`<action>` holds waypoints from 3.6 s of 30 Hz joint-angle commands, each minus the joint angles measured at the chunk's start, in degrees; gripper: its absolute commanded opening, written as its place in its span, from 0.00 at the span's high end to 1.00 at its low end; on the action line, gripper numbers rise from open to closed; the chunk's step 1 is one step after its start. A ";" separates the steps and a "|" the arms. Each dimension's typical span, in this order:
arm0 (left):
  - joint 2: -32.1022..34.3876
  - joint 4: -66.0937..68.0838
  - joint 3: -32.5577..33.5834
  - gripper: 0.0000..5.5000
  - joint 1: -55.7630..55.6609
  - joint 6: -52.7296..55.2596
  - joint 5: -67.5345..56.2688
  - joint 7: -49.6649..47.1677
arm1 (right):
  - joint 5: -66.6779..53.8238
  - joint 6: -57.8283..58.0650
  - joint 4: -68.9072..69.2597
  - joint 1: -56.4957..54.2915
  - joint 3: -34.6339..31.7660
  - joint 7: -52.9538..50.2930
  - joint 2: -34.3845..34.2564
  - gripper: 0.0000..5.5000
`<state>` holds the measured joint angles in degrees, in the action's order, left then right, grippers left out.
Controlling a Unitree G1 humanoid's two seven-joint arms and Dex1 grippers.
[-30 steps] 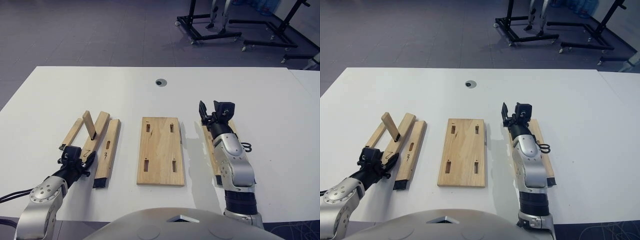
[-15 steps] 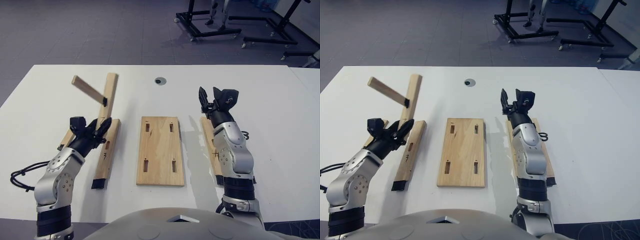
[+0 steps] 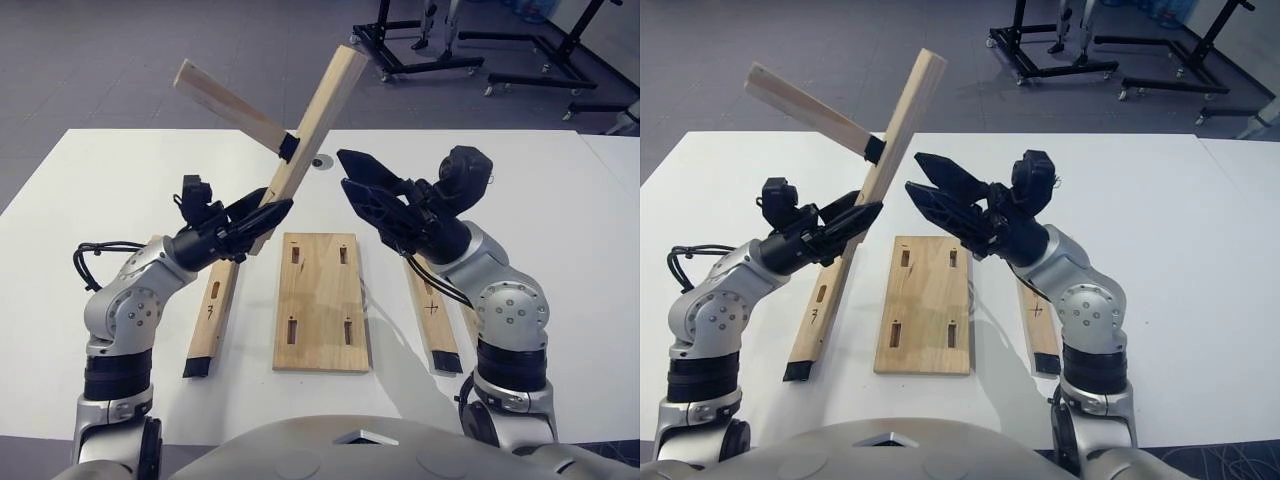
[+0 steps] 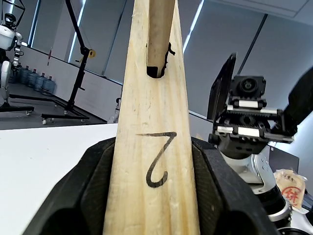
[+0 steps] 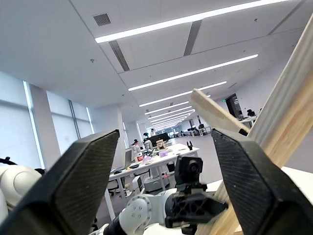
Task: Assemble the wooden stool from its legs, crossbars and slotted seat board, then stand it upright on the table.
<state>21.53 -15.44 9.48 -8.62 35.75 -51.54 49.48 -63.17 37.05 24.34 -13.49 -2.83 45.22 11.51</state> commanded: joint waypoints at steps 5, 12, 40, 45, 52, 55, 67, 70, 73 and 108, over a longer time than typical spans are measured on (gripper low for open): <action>0.52 -5.72 0.27 0.63 -1.15 4.32 -7.88 -2.34 | 8.19 -4.69 -5.72 -0.36 2.03 -3.06 -1.69 0.33; 2.05 -7.50 -2.42 0.63 -2.95 8.86 -13.36 -0.46 | 3.61 -4.34 -11.87 -5.66 -0.49 -0.48 -3.74 0.33; 1.11 -1.53 -6.73 0.63 -0.65 4.43 -5.49 5.19 | -6.40 6.11 -15.50 -11.47 -3.21 1.16 -2.15 0.42; 0.53 -1.54 -7.03 0.63 0.11 3.92 -4.74 5.12 | -6.19 6.26 -15.10 -11.00 -2.64 2.28 -1.87 0.57; 0.62 -2.90 -7.99 0.63 2.00 2.08 -3.27 6.72 | -3.98 3.13 -14.12 -9.52 -2.67 4.70 -2.72 0.63; 0.53 -3.50 -8.35 0.63 2.32 0.50 -1.74 6.31 | -0.97 -0.76 -13.46 -7.84 -2.15 7.77 -3.35 0.63; 0.28 -1.38 -5.37 0.42 5.34 1.30 -0.22 -2.27 | 8.98 -11.71 -20.64 -11.01 -5.76 7.35 -1.35 0.63; 0.89 -1.07 -5.82 0.42 6.87 1.26 0.96 -2.53 | 12.72 -13.48 -22.46 -12.60 -5.79 10.04 2.33 0.63; 0.93 -0.89 -5.68 0.42 7.87 0.87 1.89 -2.86 | 20.60 -17.97 -25.66 -12.34 -3.42 14.98 7.56 0.63; 1.05 -1.60 -3.86 0.42 8.44 0.80 -1.88 0.47 | 34.11 -41.33 -43.29 -11.52 3.96 39.16 10.56 0.63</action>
<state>22.35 -17.25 5.21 0.35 36.10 -53.29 50.52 -29.98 -5.26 -19.27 -26.36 0.67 83.87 20.71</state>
